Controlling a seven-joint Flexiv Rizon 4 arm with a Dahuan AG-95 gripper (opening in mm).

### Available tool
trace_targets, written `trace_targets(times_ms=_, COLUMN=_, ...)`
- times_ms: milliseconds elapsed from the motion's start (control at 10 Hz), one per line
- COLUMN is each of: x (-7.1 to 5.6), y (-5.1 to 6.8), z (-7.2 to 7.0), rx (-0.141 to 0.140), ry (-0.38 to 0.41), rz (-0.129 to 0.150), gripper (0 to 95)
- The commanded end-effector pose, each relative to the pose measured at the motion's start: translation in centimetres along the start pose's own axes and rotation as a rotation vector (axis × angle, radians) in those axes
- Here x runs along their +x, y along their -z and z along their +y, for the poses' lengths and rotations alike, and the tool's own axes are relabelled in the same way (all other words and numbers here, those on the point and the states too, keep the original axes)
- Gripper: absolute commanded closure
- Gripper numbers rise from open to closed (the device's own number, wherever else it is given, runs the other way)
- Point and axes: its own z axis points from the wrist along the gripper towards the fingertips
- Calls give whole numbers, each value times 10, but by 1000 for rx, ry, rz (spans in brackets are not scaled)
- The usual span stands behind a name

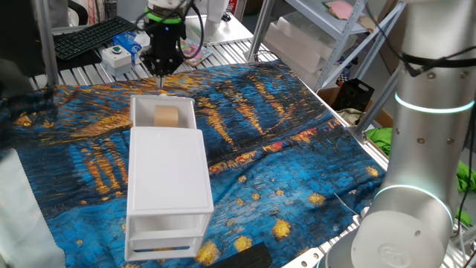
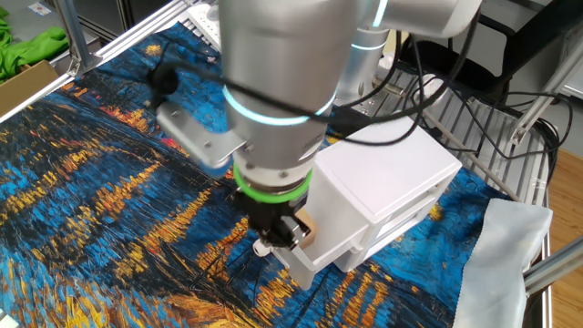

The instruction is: Put things in the drawer

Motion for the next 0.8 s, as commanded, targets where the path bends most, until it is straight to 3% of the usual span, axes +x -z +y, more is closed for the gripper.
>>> trace_targets(times_ms=100, x=-5, y=-5, z=-4, rx=1, ry=-6, rz=-6, gripper=760)
trace_targets(times_ms=200, x=-7, y=-6, z=-5, rx=1, ry=-6, rz=-6, gripper=760)
trace_targets(times_ms=300, x=-11, y=-9, z=-7, rx=0, ry=-23, rz=-4, gripper=570)
trace_targets(times_ms=800, x=-17, y=-18, z=-6, rx=-2, ry=-72, rz=16, gripper=570)
